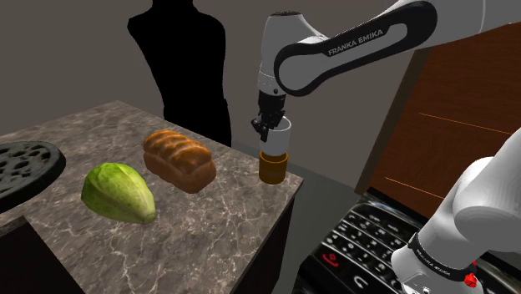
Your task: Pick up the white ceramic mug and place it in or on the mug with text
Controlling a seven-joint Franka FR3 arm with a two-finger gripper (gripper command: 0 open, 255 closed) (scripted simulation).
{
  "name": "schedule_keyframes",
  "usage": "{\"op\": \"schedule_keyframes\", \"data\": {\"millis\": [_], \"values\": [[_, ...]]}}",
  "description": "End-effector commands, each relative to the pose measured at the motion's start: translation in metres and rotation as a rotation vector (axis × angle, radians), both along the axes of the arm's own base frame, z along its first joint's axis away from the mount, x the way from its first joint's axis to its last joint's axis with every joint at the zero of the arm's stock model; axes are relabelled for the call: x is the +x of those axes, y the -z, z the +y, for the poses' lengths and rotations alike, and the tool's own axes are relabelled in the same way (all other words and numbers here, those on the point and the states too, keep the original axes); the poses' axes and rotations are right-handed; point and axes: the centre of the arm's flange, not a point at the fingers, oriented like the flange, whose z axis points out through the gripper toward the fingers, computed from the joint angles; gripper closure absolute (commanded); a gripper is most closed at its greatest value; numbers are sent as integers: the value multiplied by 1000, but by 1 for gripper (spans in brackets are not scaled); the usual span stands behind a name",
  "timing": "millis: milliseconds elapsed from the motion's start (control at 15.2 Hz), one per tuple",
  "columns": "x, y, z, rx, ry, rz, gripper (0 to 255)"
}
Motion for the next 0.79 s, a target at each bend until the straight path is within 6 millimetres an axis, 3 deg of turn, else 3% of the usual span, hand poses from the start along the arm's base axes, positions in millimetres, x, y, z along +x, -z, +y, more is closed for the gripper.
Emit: {"op": "schedule_keyframes", "data": {"millis": [0,132,198,528,726], "values": [[0,1,0,0,0,2,255],[0,1,0,0,0,2,255],[0,1,0,0,0,2,0],[0,1,0,0,0,2,0],[-4,-38,0,0,0,2,0]]}}
